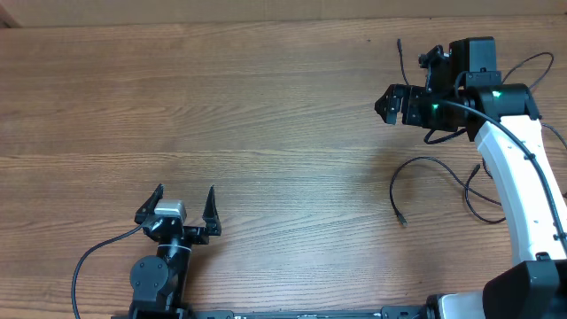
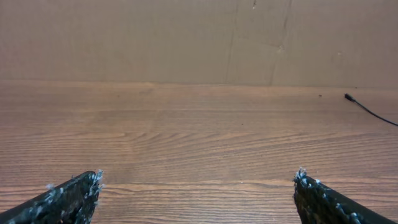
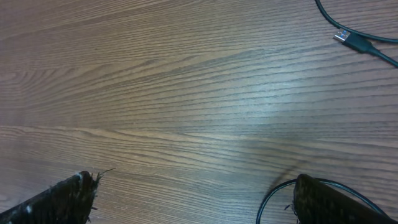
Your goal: Untangle cables
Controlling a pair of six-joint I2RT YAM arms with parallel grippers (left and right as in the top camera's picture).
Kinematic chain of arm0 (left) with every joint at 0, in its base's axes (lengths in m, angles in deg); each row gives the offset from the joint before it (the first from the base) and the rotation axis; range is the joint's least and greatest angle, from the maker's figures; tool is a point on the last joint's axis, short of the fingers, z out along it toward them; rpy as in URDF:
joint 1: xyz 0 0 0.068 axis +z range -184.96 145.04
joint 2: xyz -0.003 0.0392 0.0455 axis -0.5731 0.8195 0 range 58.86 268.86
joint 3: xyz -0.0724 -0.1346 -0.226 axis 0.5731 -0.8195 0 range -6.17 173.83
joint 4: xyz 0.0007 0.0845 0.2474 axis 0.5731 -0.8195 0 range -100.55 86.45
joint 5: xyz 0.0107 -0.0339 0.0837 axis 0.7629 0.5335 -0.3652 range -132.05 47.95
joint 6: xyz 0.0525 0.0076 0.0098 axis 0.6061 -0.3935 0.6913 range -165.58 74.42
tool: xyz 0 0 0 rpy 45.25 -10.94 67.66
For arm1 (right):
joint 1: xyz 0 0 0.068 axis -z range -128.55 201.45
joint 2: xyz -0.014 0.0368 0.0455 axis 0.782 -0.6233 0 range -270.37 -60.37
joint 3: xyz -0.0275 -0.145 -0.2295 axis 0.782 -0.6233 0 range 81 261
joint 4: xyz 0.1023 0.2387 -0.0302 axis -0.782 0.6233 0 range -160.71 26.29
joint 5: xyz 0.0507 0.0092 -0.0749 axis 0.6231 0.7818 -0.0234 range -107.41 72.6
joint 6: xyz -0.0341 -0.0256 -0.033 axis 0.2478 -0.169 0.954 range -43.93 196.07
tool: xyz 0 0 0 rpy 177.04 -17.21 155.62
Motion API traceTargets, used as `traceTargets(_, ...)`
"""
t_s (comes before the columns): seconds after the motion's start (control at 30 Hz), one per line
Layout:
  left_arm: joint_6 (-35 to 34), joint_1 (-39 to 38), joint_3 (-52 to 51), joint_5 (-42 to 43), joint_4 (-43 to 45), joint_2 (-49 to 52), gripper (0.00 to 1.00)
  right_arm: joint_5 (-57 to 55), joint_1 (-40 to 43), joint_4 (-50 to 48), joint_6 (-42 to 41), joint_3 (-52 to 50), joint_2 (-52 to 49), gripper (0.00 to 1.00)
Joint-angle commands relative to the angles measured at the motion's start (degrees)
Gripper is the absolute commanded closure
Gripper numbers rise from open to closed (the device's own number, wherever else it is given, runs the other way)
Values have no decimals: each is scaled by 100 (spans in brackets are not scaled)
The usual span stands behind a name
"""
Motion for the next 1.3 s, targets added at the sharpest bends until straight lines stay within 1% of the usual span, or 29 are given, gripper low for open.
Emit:
traceTargets(0.0,87,57,-20,87,2,-63,0,-13,0,-20,92,-35,2,0)
traceTargets(0.57,87,57,-20,87,2,-61,0,-15,4,-17,94,-46,-2,0)
traceTargets(0.77,87,57,-20,87,2,-61,0,-85,4,-160,85,-127,125,0)
traceTargets(0.83,87,57,-20,87,2,-61,1,28,4,-387,70,-282,260,0)
traceTargets(0.93,87,57,-20,87,2,-61,0,188,2,-1012,70,-741,597,0)
traceTargets(1.1,87,57,-20,87,2,-61,0,201,4,-2170,72,-1945,1368,0)
traceTargets(1.2,87,57,-20,87,2,-61,0,199,4,-2997,72,-2743,1853,0)
traceTargets(1.23,87,57,-20,87,2,-61,0,201,4,-3477,72,-3130,2072,0)
traceTargets(1.27,87,57,-20,87,2,-61,0,201,4,-4157,72,-3644,2361,0)
